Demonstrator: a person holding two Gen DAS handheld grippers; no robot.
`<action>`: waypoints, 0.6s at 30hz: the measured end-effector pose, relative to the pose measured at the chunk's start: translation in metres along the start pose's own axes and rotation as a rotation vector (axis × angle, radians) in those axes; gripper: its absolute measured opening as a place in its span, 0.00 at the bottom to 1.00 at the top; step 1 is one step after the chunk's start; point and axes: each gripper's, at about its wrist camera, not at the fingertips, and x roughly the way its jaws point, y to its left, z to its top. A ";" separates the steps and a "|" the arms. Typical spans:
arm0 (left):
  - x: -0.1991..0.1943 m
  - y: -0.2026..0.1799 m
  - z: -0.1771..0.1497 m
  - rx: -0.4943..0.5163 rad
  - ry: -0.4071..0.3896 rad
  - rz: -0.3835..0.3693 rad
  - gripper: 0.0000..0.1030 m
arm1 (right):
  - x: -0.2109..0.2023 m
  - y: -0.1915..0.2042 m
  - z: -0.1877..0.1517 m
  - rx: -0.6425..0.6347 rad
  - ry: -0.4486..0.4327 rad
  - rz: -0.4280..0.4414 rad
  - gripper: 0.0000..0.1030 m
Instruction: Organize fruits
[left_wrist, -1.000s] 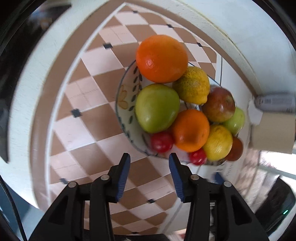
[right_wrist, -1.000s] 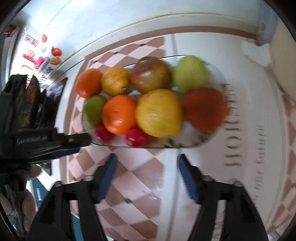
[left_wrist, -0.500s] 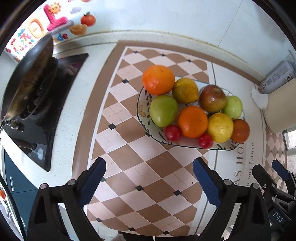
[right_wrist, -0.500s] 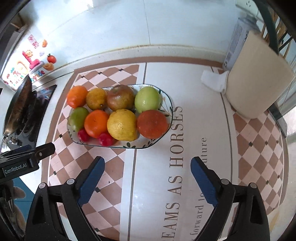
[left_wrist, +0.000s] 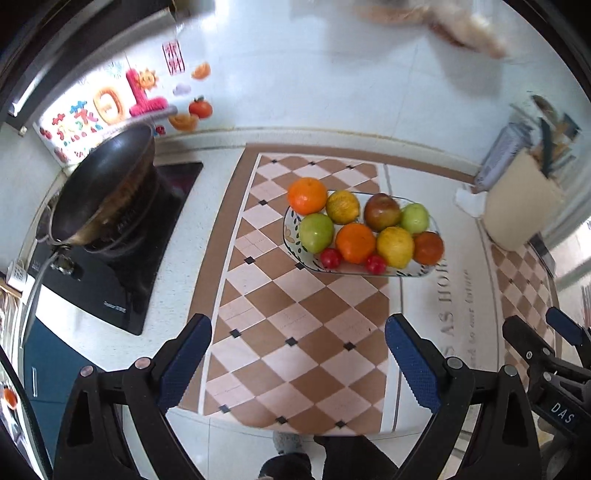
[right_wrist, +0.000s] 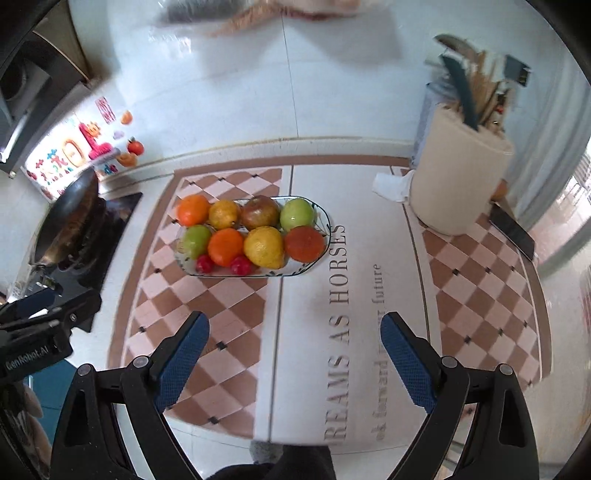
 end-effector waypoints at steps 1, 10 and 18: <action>-0.011 0.001 -0.007 0.011 -0.015 -0.004 0.93 | -0.013 0.002 -0.007 0.005 -0.017 -0.005 0.93; -0.092 0.018 -0.056 0.065 -0.115 -0.039 0.93 | -0.121 0.028 -0.068 0.017 -0.130 -0.020 0.94; -0.160 0.034 -0.097 0.061 -0.204 -0.066 0.93 | -0.203 0.047 -0.114 0.002 -0.217 -0.018 0.94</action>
